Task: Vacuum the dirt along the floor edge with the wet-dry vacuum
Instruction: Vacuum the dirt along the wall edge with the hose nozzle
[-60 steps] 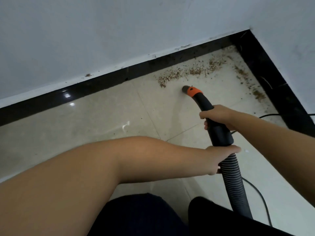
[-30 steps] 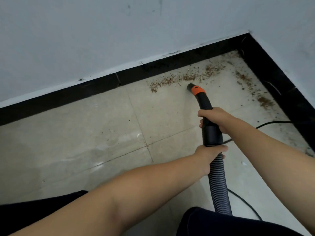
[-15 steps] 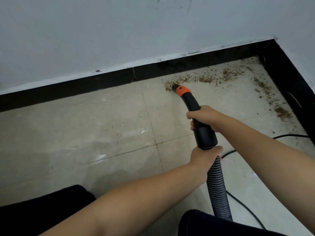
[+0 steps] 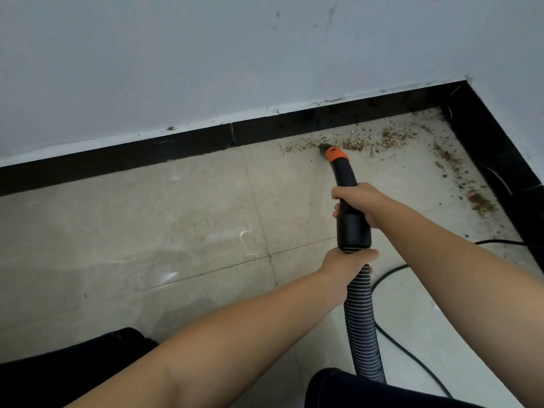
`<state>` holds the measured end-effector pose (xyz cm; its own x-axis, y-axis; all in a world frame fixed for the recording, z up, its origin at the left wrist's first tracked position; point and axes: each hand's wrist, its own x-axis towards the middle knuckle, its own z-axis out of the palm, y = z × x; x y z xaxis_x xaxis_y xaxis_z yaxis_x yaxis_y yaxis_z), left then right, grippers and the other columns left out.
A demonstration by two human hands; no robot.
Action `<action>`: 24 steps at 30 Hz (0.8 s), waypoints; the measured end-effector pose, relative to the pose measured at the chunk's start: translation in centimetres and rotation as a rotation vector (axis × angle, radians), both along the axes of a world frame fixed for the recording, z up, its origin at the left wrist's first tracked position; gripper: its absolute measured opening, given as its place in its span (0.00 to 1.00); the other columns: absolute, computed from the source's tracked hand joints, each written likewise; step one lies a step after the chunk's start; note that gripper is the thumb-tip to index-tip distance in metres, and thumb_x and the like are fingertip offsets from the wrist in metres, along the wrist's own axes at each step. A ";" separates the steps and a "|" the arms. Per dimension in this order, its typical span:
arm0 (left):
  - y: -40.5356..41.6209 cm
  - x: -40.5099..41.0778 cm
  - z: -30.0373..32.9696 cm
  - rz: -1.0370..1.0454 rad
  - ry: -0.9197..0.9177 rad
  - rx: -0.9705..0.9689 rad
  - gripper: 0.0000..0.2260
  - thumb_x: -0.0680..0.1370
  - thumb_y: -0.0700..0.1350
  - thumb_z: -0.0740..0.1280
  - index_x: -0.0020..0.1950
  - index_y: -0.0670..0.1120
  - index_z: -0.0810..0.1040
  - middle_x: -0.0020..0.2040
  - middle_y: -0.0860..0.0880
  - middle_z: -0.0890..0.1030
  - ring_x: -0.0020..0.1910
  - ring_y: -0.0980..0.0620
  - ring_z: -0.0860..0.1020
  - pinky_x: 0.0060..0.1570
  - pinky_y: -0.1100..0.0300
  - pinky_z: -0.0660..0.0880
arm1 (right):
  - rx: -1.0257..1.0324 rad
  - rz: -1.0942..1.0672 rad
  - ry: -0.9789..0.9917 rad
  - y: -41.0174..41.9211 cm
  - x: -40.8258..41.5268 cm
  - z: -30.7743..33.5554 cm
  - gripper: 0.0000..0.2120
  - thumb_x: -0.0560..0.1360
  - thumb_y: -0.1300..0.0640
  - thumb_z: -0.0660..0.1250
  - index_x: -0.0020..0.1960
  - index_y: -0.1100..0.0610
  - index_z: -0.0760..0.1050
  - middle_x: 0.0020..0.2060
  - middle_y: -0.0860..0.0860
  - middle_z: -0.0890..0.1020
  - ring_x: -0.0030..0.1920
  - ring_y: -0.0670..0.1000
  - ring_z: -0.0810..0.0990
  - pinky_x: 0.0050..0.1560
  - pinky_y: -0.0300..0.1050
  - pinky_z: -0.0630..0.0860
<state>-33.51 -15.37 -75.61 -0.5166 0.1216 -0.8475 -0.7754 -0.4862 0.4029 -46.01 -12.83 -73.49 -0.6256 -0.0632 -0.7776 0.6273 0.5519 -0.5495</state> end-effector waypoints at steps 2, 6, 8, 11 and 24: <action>0.5 -0.8 0.2 -0.021 0.000 -0.005 0.07 0.73 0.43 0.73 0.44 0.44 0.75 0.36 0.46 0.78 0.33 0.51 0.76 0.43 0.56 0.75 | 0.004 -0.049 0.003 0.9 -0.8 -0.2 0.13 0.74 0.62 0.67 0.56 0.63 0.70 0.34 0.56 0.78 0.31 0.53 0.79 0.35 0.45 0.78; 0.8 -2.0 0.3 -0.015 0.006 -0.033 0.07 0.72 0.43 0.73 0.42 0.44 0.75 0.34 0.46 0.77 0.32 0.50 0.75 0.42 0.57 0.74 | -0.004 -0.088 0.007 1.5 -2.2 -0.3 0.13 0.73 0.62 0.68 0.56 0.63 0.69 0.34 0.56 0.78 0.31 0.53 0.79 0.36 0.46 0.78; 0.7 -2.1 0.1 0.009 0.011 -0.044 0.07 0.73 0.43 0.72 0.43 0.44 0.75 0.35 0.47 0.77 0.32 0.51 0.75 0.41 0.57 0.74 | -0.017 -0.056 0.000 0.9 -2.3 -0.3 0.14 0.73 0.62 0.68 0.56 0.63 0.70 0.34 0.56 0.79 0.31 0.53 0.79 0.36 0.46 0.78; 0.1 -1.5 -0.1 0.073 0.000 -0.038 0.08 0.73 0.43 0.72 0.46 0.44 0.75 0.36 0.47 0.78 0.33 0.50 0.76 0.43 0.56 0.75 | -0.025 0.038 -0.006 -0.5 -1.9 -0.3 0.13 0.73 0.61 0.68 0.56 0.62 0.70 0.34 0.56 0.79 0.31 0.52 0.80 0.36 0.46 0.78; 0.5 0.1 1.0 0.059 0.009 -0.004 0.08 0.73 0.43 0.73 0.44 0.45 0.75 0.35 0.48 0.77 0.32 0.52 0.75 0.39 0.58 0.74 | -0.023 -0.007 -0.001 0.7 -0.4 0.1 0.12 0.73 0.61 0.68 0.54 0.63 0.71 0.33 0.55 0.79 0.30 0.52 0.80 0.35 0.45 0.78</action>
<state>-33.41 -14.89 -74.63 -0.5303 0.0870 -0.8433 -0.7418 -0.5292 0.4119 -46.41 -12.13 -73.37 -0.6250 -0.0762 -0.7769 0.6319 0.5349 -0.5609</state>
